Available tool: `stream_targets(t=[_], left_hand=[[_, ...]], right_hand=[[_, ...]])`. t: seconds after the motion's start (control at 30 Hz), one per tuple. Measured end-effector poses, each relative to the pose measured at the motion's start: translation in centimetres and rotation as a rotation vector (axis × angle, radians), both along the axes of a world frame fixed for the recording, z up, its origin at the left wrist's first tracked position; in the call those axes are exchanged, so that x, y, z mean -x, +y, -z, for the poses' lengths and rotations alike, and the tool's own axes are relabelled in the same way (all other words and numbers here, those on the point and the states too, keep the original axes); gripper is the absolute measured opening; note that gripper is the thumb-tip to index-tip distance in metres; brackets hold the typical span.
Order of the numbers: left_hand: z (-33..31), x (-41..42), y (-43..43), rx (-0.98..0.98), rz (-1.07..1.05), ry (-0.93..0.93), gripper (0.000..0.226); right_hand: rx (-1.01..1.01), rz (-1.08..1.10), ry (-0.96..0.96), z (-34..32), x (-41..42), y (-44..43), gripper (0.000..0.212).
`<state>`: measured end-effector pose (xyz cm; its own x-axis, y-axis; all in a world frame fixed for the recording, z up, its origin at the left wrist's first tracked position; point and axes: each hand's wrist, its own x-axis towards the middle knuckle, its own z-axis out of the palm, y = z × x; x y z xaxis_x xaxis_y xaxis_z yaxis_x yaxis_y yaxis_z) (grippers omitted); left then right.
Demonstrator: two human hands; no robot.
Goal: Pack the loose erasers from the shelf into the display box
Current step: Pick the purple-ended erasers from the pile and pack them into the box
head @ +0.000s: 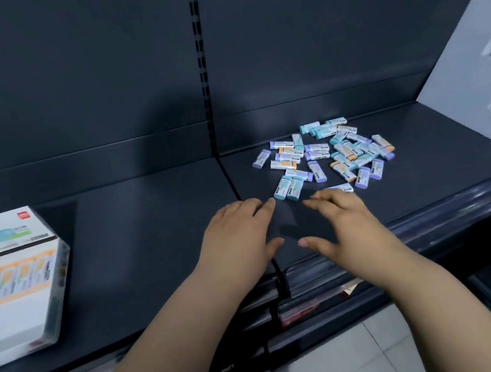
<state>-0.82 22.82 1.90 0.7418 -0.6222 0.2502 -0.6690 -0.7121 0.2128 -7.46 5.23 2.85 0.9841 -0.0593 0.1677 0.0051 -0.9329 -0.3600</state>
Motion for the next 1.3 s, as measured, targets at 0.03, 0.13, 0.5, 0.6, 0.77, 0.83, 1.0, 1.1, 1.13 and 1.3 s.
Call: stream_targets(t=[0.03,0.13,0.5,0.6,0.77,0.83,1.0,1.1,1.13,1.3], left_hand=[[-0.1,-0.4,0.0,0.005,0.011,-0.003,0.065],[0.1,-1.6,0.0,0.008,0.029,-0.005,0.065],[1.4,-3.8,-1.3,0.003,0.042,0.019,0.066],[1.5,-4.6,-2.8,-0.009,0.016,0.016,0.067],[1.7,-6.0,-6.8,-0.033,-0.082,0.022,0.068],[1.5,-6.5,-9.2,-0.043,-0.113,0.021,0.067],[1.0,-7.1,-16.5,-0.056,-0.160,0.037,0.067],[1.1,-7.5,-20.5,-0.076,-0.201,0.028,0.066],[1.2,-7.6,-21.4,-0.083,-0.215,0.033,0.066],[1.9,-7.4,-25.1,-0.106,-0.285,0.060,0.066]], right_hand=[[0.006,0.009,-0.002,-0.3,-0.4,-0.1,0.070],[0.012,0.027,-0.003,-0.5,-1.4,0.0,0.069],[0.026,0.035,0.015,0.4,-4.4,-1.6,0.070],[0.001,0.011,0.040,0.9,-5.8,-3.4,0.070],[-0.016,-0.063,0.058,1.8,-9.0,-7.9,0.068],[-0.028,-0.097,0.085,1.9,-10.2,-10.3,0.068],[-0.022,-0.167,0.168,1.7,-12.5,-17.5,0.066],[0.000,-0.210,0.162,1.6,-13.4,-21.3,0.064],[0.003,-0.225,0.161,1.6,-13.6,-22.1,0.064],[-0.021,-0.315,0.208,2.0,-14.6,-25.3,0.062]])
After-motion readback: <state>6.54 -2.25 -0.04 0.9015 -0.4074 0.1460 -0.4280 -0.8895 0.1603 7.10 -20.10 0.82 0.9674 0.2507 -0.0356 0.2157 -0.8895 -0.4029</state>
